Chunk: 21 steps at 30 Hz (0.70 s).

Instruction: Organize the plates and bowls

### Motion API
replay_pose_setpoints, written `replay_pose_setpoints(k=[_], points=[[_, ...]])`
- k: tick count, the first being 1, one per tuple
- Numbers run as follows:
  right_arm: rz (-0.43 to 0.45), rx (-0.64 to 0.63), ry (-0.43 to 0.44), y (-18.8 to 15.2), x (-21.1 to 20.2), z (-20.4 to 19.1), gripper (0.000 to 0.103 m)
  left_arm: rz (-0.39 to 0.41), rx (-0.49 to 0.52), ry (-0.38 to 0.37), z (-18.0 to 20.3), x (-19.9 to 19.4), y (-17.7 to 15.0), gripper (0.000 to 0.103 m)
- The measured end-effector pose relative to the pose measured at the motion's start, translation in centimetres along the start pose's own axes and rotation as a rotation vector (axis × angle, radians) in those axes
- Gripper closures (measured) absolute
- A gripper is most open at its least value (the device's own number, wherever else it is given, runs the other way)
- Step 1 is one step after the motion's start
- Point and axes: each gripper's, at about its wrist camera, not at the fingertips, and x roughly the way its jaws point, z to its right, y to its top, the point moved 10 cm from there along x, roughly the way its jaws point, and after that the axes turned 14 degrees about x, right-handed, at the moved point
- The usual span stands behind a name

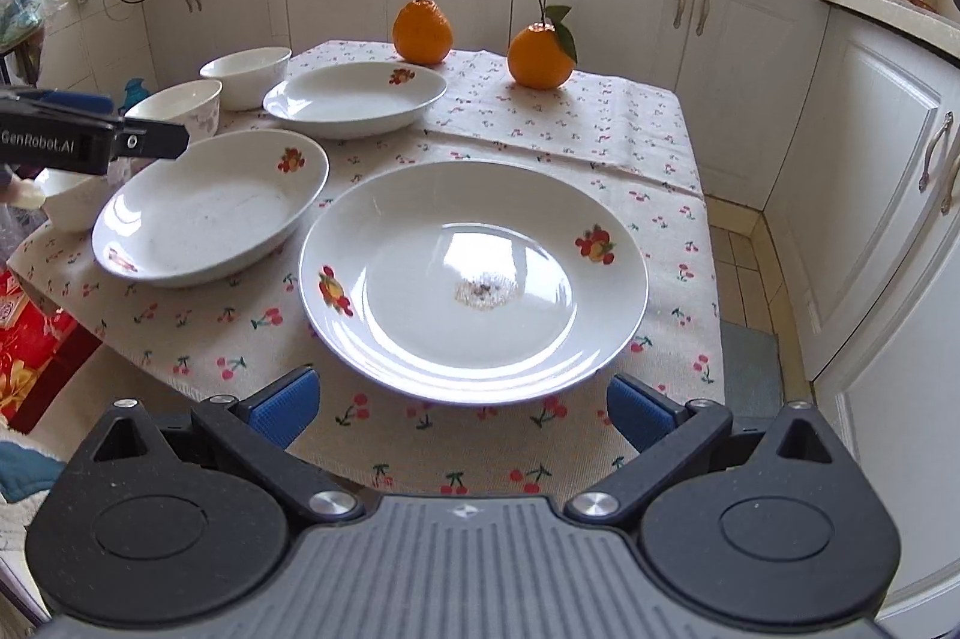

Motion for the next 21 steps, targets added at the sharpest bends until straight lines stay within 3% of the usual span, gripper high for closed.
replay_pose_setpoints(k=[12, 21], points=[[-0.036, -0.034, 0.072, -1.0, 2.9, 0.5, 0.000, -0.039, 0.048, -0.076, 2.3, 2.5, 1.5, 0.001], [-0.046, -0.059, 0.108, -0.9, 4.3, 1.0, 0.000, -0.075, 0.078, -0.192, 4.7, 4.7, 2.7, 0.001]])
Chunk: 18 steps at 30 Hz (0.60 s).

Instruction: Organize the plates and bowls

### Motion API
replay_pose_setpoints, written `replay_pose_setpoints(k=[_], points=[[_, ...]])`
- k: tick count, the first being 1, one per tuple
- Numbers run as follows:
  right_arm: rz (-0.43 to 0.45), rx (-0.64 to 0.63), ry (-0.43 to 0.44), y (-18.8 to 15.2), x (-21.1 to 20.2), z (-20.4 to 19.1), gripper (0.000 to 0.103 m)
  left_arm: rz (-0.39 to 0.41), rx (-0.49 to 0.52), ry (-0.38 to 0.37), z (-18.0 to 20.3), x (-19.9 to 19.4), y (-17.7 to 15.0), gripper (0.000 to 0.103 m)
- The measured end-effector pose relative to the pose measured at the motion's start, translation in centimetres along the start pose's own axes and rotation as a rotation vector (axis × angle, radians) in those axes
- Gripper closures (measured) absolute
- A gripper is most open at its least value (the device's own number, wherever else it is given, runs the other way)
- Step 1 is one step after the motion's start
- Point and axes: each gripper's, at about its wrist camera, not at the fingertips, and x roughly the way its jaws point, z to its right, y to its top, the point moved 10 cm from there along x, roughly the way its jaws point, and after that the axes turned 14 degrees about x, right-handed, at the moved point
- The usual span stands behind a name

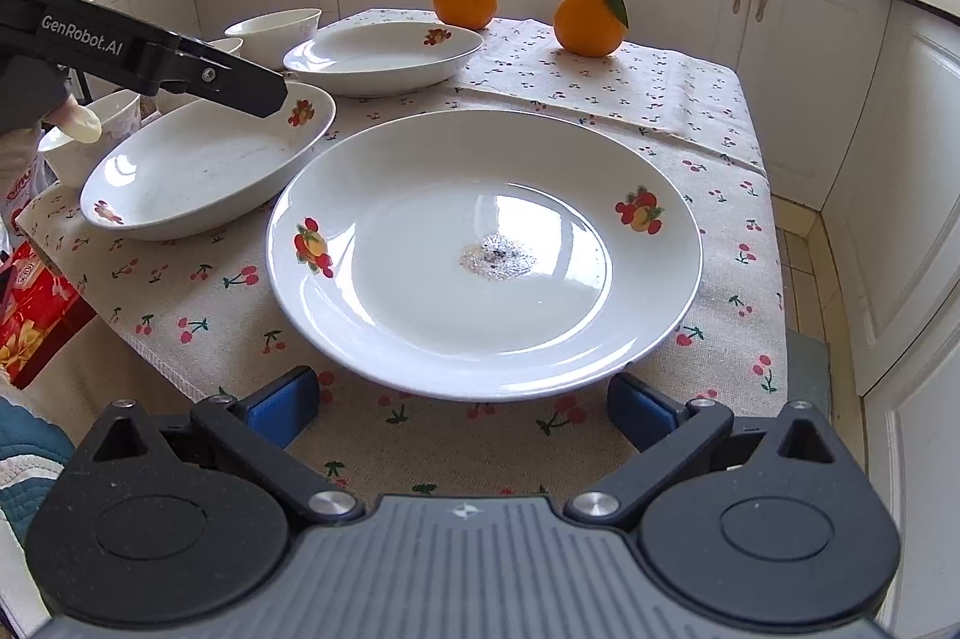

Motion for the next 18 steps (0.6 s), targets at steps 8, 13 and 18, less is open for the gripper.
replay_pose_setpoints(k=[8, 13, 18], points=[[0.034, -0.038, 0.050, -0.1, -0.1, 0.2, 0.000, -0.023, 0.062, -0.105, 2.1, 2.6, 2.5, 0.001], [0.049, -0.043, 0.055, 0.3, 0.2, 0.8, 0.000, -0.055, 0.086, -0.208, 3.5, 4.5, 3.6, 0.001], [0.074, -0.039, 0.053, 0.5, 0.2, 1.1, 0.000, -0.111, 0.116, -0.279, 4.7, 6.9, 4.4, 0.001]])
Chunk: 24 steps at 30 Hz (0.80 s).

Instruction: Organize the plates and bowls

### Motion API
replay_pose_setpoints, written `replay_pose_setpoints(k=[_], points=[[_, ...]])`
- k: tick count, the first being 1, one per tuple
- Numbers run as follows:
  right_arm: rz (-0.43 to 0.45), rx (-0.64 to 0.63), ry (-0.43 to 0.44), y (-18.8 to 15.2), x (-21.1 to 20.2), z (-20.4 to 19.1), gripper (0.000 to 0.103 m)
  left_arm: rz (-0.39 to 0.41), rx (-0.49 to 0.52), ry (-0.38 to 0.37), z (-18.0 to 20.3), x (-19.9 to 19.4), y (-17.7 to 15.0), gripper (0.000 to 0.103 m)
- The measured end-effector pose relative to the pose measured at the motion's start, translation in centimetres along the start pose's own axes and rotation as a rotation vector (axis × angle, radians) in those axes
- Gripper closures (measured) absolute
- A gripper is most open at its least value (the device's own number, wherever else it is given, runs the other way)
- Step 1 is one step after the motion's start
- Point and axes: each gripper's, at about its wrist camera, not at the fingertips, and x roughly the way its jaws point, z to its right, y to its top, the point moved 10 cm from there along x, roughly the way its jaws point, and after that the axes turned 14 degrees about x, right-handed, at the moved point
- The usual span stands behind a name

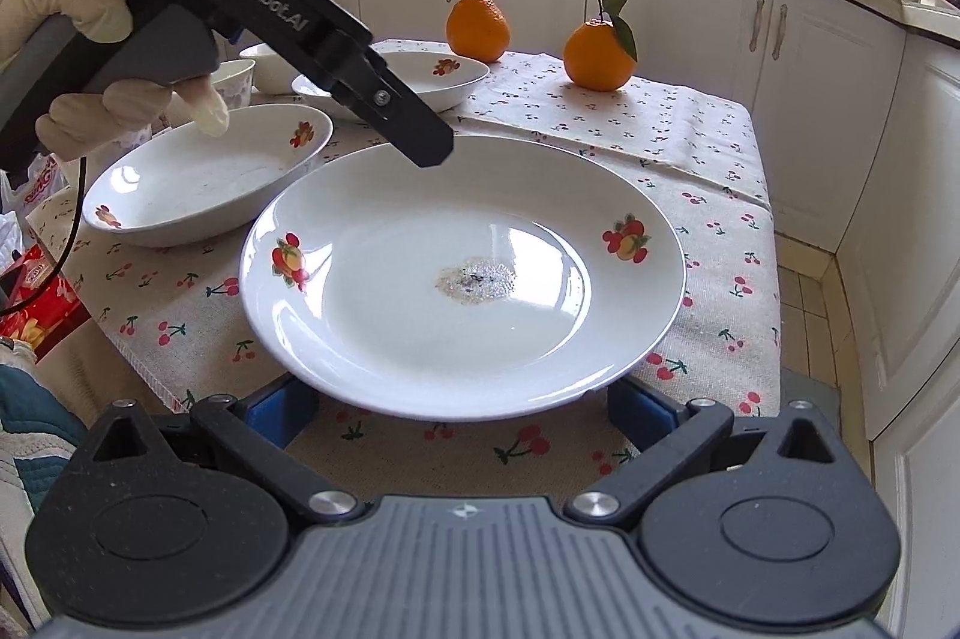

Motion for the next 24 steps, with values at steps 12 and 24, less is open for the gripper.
replay_pose_setpoints(k=[12, 24], points=[[0.023, -0.017, 0.025, 0.1, -0.1, 0.0, 0.000, -0.128, 0.013, -0.157, 0.2, 4.5, 1.4, 0.010], [-0.002, -0.024, 0.028, 0.3, 0.2, -0.1, 0.000, -0.206, 0.054, -0.217, 0.4, 5.9, 1.4, 0.025]])
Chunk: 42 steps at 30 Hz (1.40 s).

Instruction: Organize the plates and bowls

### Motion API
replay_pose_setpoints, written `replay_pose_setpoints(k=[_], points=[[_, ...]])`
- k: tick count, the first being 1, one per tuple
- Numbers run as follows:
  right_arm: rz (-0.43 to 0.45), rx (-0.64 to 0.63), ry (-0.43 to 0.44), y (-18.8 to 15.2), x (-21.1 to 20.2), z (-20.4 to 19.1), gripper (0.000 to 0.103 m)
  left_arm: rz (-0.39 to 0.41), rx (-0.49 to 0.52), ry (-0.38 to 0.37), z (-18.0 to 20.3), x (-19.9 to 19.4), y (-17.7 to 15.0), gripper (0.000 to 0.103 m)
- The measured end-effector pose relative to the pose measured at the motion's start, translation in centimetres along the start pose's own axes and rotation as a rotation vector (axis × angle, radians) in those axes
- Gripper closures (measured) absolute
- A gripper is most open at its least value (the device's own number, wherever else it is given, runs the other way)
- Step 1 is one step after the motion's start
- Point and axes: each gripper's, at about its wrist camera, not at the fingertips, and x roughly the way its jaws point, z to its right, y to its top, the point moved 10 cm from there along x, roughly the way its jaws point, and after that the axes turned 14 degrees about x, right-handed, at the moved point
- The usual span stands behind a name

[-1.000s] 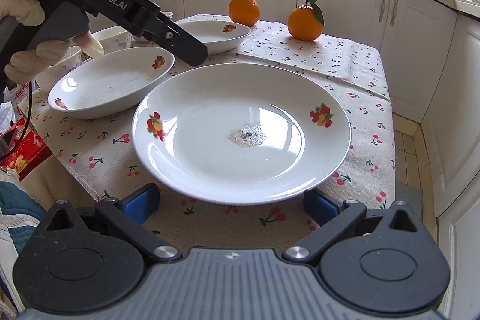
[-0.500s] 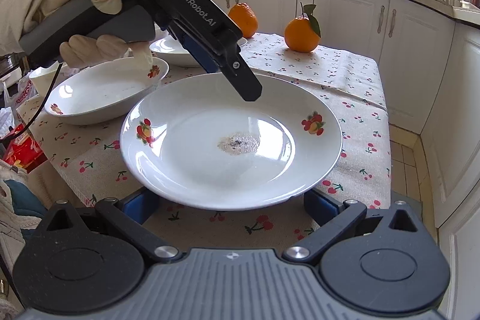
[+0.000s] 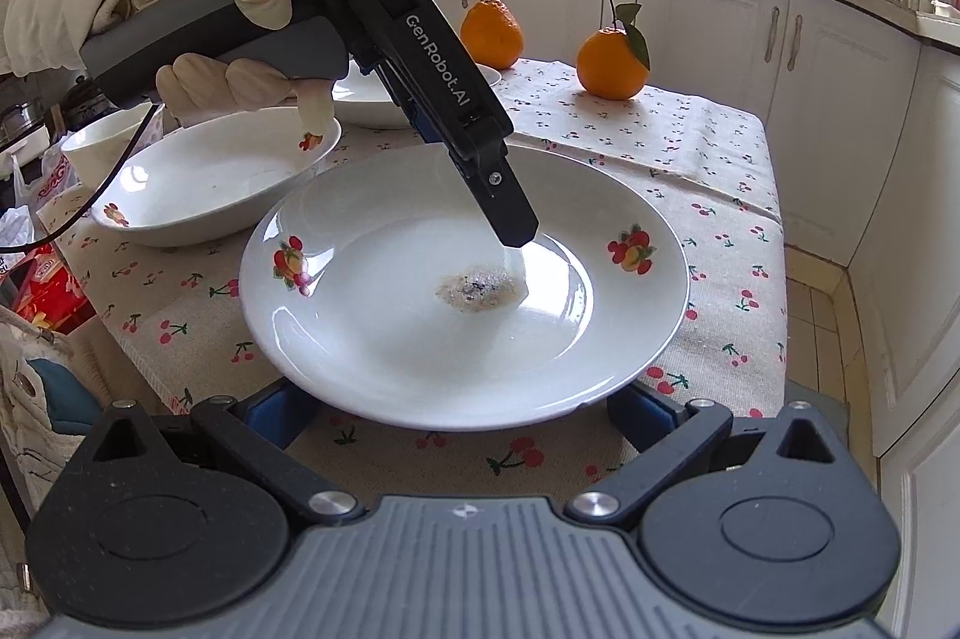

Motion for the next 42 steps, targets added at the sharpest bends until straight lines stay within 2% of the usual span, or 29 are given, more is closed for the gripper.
replay_pose_setpoints(k=[13, 22, 33, 42], points=[[-0.043, -0.008, -0.015, 0.3, 0.4, -0.2, 0.000, -0.003, 0.033, 0.001, 0.2, -0.1, -0.1, 0.025], [-0.049, -0.042, 0.002, 1.5, 0.2, -0.2, 0.000, 0.019, 0.001, -0.002, -0.4, -0.7, 0.2, 0.025], [-0.042, -0.113, -0.005, 4.4, 1.1, 2.4, 0.000, 0.075, -0.030, 0.012, -2.2, -0.7, 3.4, 0.025], [-0.050, -0.099, -0.009, 5.8, 3.0, 5.3, 0.000, 0.104, -0.035, 0.023, -3.9, 0.9, 6.2, 0.025]])
